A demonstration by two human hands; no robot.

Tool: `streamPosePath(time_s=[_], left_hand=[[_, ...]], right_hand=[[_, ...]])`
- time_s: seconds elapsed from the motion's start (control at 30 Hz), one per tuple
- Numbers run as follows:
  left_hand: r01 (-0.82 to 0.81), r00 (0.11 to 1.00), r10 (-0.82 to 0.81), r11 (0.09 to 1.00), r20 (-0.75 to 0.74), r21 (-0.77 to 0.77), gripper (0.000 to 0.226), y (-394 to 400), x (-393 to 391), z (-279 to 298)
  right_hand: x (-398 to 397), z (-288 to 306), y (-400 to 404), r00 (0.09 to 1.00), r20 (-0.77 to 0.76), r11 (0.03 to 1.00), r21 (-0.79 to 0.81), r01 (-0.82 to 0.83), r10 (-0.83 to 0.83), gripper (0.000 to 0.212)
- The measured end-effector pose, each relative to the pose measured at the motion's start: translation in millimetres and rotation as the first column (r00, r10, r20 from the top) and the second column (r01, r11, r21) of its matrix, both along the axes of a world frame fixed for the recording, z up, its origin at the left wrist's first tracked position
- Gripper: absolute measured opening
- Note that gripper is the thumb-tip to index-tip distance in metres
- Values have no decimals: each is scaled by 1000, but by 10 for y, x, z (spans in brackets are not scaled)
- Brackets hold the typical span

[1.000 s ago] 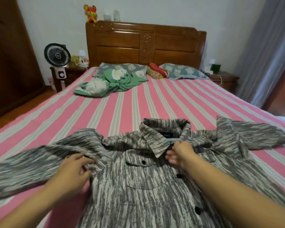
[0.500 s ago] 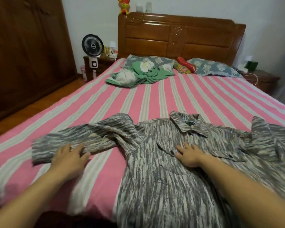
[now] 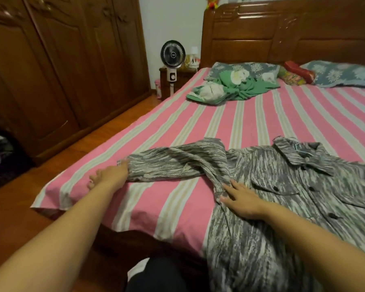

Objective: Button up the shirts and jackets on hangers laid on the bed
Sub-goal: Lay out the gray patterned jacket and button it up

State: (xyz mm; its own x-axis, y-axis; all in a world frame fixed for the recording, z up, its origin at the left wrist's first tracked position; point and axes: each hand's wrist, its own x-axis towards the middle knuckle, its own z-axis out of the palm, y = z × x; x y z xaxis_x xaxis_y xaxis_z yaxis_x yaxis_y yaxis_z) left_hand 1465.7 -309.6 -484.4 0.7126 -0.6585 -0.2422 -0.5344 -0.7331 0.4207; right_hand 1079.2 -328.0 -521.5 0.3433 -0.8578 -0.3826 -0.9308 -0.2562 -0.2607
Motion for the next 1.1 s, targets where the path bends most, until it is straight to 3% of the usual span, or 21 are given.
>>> streamPosePath(time_s=[0.1,0.17,0.23,0.3,0.33,0.37,0.4,0.47,0.5,0.53,0.6,0.67,0.7,0.77,0.8,0.87,0.9,0.97,1.03,1.1], left_hand=[[48,987,-78,978,-142,-202,39,-170,-277,208],[-60,954,-56,926,-294,-372,34,-368,-499,559],[-60,965,-117,772,-234,-632,27,-472,-895,1072],[95,967,-247,594,-69,-799,10,-441,-1563,1665],[202,924,-381,469,9,-860,10,-387,-1978,1936],[309,836,-540,312,100,-898,12,-294,-2413,2160],[409,692,-697,163,188,-898,12,-158,-2821,2320],[538,335,-899,-63,282,-841,32,43,-3454,2383],[614,210,-935,-103,287,-783,46,125,-3681,2313],[712,152,-946,-97,288,-696,57,121,-3814,2124],[899,144,-937,-11,318,-439,72,34,-3893,1503],[986,162,-910,132,382,-103,86,-66,-3746,713],[975,190,-909,220,371,38,90,-112,-3620,322],[896,340,-891,404,300,183,92,-213,-3291,-300],[851,447,-851,499,278,161,92,-226,-3162,-435],[796,563,-771,603,298,54,83,-201,-3050,-458],[799,558,-758,600,338,26,69,-190,-3043,-386],[841,444,-763,536,470,75,36,-176,-3017,-194],[856,319,-714,499,623,134,25,-167,-2880,-32],[819,269,-678,535,684,208,26,-163,-2709,90]], right_hand=[[-95,355,96,967,243,992,122,41,-71,70],[-219,633,133,855,456,965,197,171,-245,63],[-402,999,136,675,624,920,264,291,-393,61],[-670,1380,106,414,774,872,367,324,-479,60],[-832,1584,118,259,835,858,401,320,-486,62],[-1030,1780,146,98,880,857,420,298,-465,65],[-1234,1981,196,-59,905,865,420,274,-421,69],[-1702,2259,362,-353,884,850,420,319,-305,75],[-1965,2270,468,-463,850,798,451,400,-249,74],[-2219,2220,621,-554,807,747,496,443,-207,66],[-2706,1771,924,-650,737,620,601,505,-185,55],[-3170,1019,1216,-600,721,353,693,629,-346,73],[-3339,685,1350,-548,691,265,704,659,-471,67],[-3489,275,1515,-420,655,197,656,729,-628,44],[-3534,186,1510,-360,663,181,602,778,-657,46],[-3537,236,1430,-204,714,236,465,853,-670,60],[-3535,280,1360,-102,719,269,383,884,-687,71],[-3436,419,1263,124,659,360,235,903,-742,76],[-3280,492,1271,327,599,481,112,870,-731,58],[-3211,407,1266,563,491,624,-49,780,-665,27]])
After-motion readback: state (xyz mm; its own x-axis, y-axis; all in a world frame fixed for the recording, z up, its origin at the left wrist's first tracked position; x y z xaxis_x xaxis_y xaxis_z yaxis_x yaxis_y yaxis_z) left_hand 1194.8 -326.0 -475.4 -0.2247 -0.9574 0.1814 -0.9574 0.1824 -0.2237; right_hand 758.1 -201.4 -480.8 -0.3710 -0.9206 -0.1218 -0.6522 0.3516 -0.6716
